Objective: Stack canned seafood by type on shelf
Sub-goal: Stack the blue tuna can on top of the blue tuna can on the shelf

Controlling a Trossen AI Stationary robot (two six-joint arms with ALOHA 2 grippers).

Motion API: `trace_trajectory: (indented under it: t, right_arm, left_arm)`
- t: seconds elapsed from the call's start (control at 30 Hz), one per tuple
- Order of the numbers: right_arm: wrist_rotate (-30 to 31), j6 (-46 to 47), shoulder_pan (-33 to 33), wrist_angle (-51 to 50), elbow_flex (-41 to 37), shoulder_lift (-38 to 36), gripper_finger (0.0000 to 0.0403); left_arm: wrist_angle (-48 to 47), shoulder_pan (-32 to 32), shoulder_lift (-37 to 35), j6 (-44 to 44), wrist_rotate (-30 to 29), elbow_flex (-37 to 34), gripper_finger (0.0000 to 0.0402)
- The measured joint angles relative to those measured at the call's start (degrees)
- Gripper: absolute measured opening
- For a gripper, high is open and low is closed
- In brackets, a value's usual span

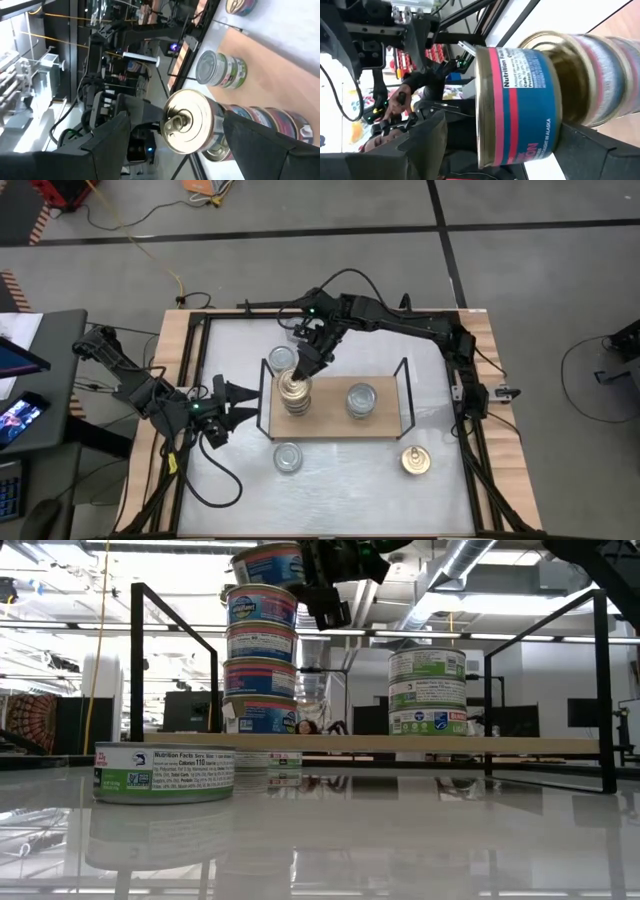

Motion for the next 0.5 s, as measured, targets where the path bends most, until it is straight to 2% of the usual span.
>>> trace_trajectory:
  t: [0.5]
  right_arm:
    - [2.1, -0.3, -1.2, -0.1, 0.0, 0.0, 0.035]
  left_arm:
    - [0.2, 0.0, 0.0, -1.4, 2.6, 0.0, 0.0302]
